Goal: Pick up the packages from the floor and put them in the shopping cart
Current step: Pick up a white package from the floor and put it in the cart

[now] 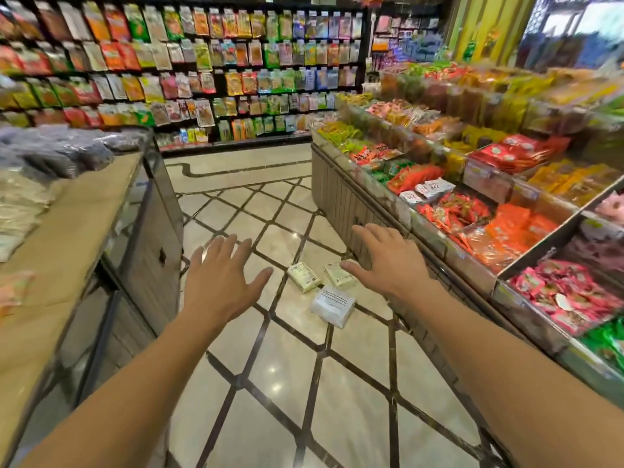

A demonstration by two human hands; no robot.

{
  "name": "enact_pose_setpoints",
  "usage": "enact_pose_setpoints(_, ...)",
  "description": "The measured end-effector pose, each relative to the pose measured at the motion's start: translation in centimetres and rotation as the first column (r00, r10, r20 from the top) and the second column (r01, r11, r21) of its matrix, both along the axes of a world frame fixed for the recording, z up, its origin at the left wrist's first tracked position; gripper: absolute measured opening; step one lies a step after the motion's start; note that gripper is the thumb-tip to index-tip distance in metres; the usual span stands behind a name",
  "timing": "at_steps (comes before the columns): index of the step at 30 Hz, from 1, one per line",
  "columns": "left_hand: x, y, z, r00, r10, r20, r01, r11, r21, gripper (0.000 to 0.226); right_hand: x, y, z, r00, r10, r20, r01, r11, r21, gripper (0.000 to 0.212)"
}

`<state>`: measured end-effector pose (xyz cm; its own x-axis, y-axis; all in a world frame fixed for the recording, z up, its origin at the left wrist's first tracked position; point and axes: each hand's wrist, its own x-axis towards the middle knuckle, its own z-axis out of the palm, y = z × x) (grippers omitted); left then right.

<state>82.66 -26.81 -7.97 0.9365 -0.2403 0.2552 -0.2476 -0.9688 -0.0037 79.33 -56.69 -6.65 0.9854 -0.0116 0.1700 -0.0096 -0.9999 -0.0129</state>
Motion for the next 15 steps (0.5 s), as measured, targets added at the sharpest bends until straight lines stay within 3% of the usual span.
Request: enact_pose_setpoints(15, 31.6, -5.4, -2.8, 0.985, -0.142, -0.092, 0.137, 0.989, -0.061, 0.083, 26.7, -3.6, -2.0, 0.983, -0.182, -0.025, 0.182, 0.983, -0.001, 0.087)
